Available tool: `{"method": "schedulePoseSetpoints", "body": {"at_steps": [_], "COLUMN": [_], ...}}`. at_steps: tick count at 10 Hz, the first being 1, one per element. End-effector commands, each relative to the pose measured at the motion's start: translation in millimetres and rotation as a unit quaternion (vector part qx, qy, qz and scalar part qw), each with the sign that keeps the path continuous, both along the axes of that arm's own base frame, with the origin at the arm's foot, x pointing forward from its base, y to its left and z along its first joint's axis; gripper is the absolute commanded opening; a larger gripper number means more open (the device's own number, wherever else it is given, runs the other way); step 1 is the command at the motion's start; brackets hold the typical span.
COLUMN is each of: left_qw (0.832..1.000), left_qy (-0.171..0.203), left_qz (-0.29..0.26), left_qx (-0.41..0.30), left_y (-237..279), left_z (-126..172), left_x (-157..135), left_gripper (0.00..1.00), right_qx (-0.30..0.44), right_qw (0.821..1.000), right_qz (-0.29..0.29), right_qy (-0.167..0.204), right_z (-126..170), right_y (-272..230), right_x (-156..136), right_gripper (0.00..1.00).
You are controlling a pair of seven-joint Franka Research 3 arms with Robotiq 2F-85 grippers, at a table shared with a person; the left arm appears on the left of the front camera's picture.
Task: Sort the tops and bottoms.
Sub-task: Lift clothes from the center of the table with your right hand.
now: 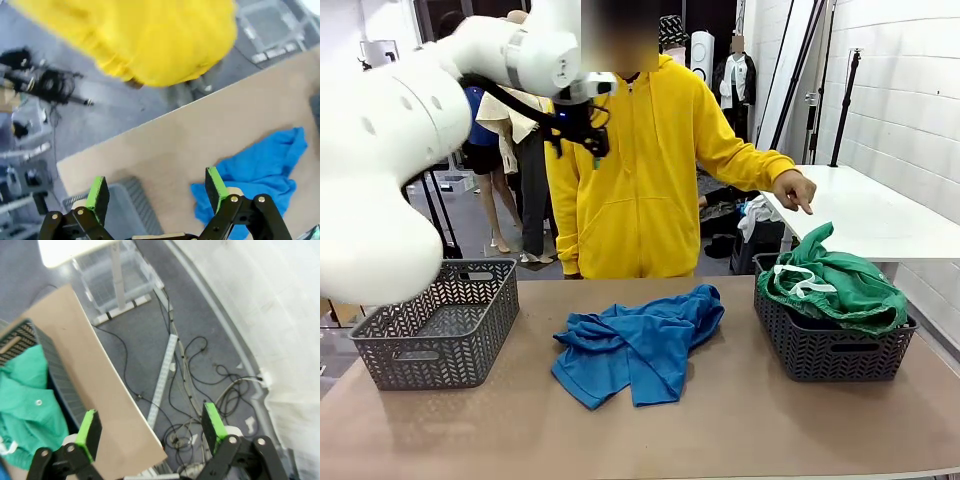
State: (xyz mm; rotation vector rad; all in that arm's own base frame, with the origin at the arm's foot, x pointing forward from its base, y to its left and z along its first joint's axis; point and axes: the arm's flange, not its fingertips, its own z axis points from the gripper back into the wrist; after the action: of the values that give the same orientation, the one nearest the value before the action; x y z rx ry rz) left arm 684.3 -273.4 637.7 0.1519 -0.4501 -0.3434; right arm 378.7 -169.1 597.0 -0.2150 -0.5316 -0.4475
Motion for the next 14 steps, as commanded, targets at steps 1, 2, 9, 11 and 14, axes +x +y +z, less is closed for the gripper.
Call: {"method": "schedulePoseSetpoints", "body": {"at_steps": [1,2,9,11,14], "left_qw": [0.992,0.986,0.965,0.964,0.896], "left_qy": [0.010,-0.001,-0.023,-0.054,0.000], "left_qz": [0.117,0.151,0.211,0.256,0.441], "left_qx": [-0.034,-0.071,-0.151,-0.043,-0.050], "left_y": [161.8,185.2,121.7,184.5,372.0], "left_z": [-129.2,-148.4,-41.0,-41.4,-56.6], "left_x": [-209.5,-224.0,-44.9,-15.9,-77.1], "left_gripper": [1.00,1.00,1.00,1.00,1.00], "right_qx": [-0.001,-0.001,-0.001,-0.001,-0.001], "right_qw": [1.000,1.000,1.000,1.000,1.000], "right_qz": [0.001,0.001,0.001,0.001,0.001], "right_qy": [0.001,0.001,0.001,0.001,0.001], "right_z": [-0.9,-0.9,-0.9,-0.9,-0.9], "right_y": [0.8,0.8,0.8,0.8,0.8], "right_x": [1.7,1.7,1.7,1.7,1.7], "right_gripper": [1.00,1.00,1.00,1.00,1.00]}}
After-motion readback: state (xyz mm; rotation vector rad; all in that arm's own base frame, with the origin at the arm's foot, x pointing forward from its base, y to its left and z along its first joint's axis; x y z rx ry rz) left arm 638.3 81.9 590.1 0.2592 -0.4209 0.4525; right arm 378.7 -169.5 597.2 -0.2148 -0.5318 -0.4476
